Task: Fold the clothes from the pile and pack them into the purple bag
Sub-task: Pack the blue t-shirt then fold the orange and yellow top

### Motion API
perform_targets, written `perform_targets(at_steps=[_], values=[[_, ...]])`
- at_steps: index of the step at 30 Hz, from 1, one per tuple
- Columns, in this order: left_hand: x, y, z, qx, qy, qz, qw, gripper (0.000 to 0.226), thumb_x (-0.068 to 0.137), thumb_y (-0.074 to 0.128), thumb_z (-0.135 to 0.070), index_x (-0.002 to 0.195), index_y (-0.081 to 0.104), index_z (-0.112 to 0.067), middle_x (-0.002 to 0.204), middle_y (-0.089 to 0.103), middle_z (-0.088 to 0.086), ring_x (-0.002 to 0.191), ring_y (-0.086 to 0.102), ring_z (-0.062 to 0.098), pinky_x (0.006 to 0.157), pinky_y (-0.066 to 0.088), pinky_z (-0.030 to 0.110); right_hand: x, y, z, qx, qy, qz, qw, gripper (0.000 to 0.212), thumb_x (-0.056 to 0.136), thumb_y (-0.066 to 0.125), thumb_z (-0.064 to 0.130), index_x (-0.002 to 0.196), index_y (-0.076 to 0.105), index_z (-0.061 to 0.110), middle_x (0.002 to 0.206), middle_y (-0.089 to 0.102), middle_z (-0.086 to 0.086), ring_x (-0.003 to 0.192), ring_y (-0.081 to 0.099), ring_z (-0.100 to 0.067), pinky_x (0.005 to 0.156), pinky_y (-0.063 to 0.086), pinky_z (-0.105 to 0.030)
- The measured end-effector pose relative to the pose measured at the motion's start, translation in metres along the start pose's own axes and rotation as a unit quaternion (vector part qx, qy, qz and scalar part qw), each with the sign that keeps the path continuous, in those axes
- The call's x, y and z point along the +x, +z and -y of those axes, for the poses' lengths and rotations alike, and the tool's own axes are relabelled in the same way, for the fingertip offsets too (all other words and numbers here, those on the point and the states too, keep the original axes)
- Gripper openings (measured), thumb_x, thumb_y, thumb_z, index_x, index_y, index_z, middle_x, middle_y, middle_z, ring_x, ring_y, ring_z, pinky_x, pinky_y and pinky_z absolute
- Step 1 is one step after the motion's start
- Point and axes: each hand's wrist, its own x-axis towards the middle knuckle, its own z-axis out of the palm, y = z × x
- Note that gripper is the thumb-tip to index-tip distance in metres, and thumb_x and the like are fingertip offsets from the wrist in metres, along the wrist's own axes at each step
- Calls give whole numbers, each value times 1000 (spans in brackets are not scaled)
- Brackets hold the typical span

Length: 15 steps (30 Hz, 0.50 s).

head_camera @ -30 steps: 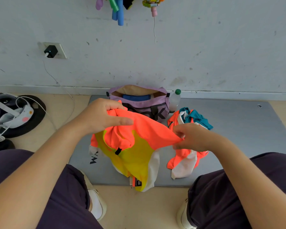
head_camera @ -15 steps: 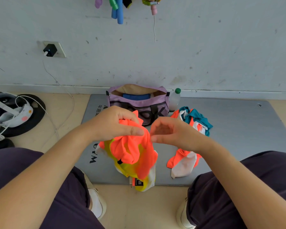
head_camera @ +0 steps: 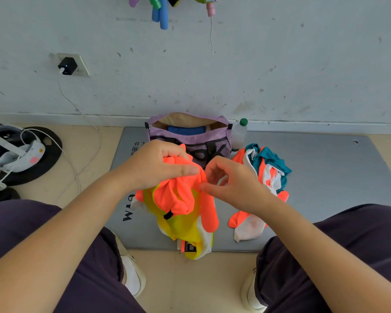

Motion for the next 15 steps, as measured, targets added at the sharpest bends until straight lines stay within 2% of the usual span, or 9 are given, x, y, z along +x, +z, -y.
perform_targets(at_steps=[2,4,7,10,15], values=[[0,0,0,-11,1,-12,1000,13,67,73,-52,72,69,-41,65,63,-31,67,58,-15,63,38,2,1,2,-2,-8,8,-1,1000,18,80,79,25,87,64,16,76,64,13,73,59,2,65,45,-9],[1,-1,-1,-29,6,-20,999,8,67,73,-51,66,70,-44,61,63,-27,61,57,-12,59,39,3,3,2,-4,-6,18,17,1000,14,81,78,22,88,68,14,79,67,11,77,62,1,70,49,-12],[0,-4,0,-53,12,-19,998,4,67,73,-50,65,70,-50,62,65,-24,60,58,-10,58,40,4,7,-3,-6,39,46,44,997,12,81,78,17,84,66,13,81,68,6,77,64,-5,79,54,-26],[0,-6,2,-64,12,-10,998,5,68,74,-50,66,71,-47,64,66,-21,61,59,-7,58,42,6,8,-8,-6,107,86,64,988,16,81,76,10,84,61,15,75,68,5,73,64,-11,80,54,-39],[1,-6,4,-63,12,-7,998,3,68,74,-50,69,72,-48,68,69,-21,64,62,-8,61,43,5,7,-13,-1,107,92,109,984,9,88,69,9,97,69,10,90,74,-6,89,69,-24,87,55,-40]])
